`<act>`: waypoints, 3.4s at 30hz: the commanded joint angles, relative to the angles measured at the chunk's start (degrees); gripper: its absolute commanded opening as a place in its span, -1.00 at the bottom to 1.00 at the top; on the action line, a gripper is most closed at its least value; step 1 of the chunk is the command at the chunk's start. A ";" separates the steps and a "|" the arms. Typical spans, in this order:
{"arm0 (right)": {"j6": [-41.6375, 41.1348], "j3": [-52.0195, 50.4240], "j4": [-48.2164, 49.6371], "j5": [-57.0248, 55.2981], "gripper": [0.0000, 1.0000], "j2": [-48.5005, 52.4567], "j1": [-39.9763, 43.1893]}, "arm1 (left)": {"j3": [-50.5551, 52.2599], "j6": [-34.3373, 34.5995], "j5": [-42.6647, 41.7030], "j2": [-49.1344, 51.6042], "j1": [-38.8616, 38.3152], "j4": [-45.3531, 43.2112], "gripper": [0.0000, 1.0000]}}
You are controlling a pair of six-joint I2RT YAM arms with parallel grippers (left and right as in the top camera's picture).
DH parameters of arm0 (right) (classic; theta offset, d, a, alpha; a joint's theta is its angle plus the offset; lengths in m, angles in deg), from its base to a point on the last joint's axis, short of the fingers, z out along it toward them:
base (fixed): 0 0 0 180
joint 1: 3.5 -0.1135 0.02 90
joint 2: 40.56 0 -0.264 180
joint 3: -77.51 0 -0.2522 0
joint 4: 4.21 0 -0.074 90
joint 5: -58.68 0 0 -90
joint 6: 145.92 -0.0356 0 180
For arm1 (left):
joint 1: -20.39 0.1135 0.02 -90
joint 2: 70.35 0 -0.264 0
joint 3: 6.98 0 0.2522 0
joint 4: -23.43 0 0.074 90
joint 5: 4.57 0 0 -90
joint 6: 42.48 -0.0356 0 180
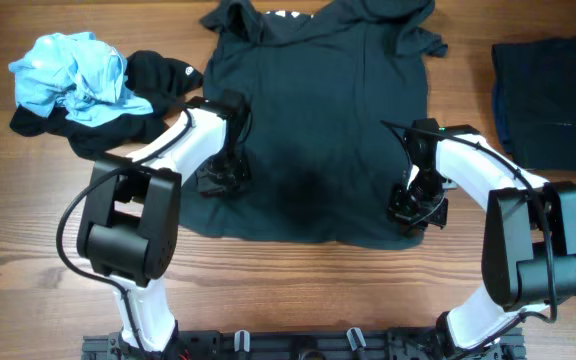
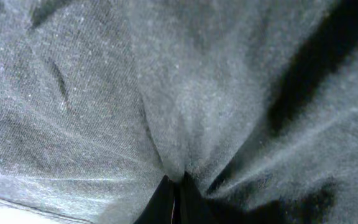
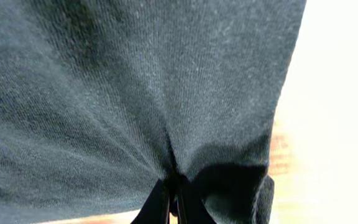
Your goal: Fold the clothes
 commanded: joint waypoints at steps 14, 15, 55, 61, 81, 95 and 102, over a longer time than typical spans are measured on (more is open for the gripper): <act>-4.04 -0.35 -15.04 3.10 -0.92 -18.49 1.79 | 1.97 5.57 -5.09 -2.12 -9.53 16.31 -0.92; -4.04 -0.37 -15.52 3.10 -0.92 -18.49 1.79 | 1.97 6.12 -5.11 -2.67 -9.97 16.50 -0.92; 20.17 46.97 8.48 9.68 0.43 5.42 7.58 | -25.99 -10.12 1.81 -2.36 5.49 -24.63 0.60; 21.55 46.95 8.26 9.64 0.42 5.86 7.58 | -25.99 -20.87 6.58 3.13 5.49 -29.00 0.60; 21.38 46.90 6.40 9.44 0.33 5.88 7.58 | -25.99 -41.33 17.22 10.16 6.84 -36.00 -0.92; 20.02 46.90 4.46 8.20 0.24 5.88 7.58 | -36.54 -31.19 23.85 10.14 8.07 -55.84 -0.92; 20.11 46.90 5.16 7.96 0.57 5.88 7.58 | -36.52 -25.29 21.90 10.80 8.22 -47.63 0.99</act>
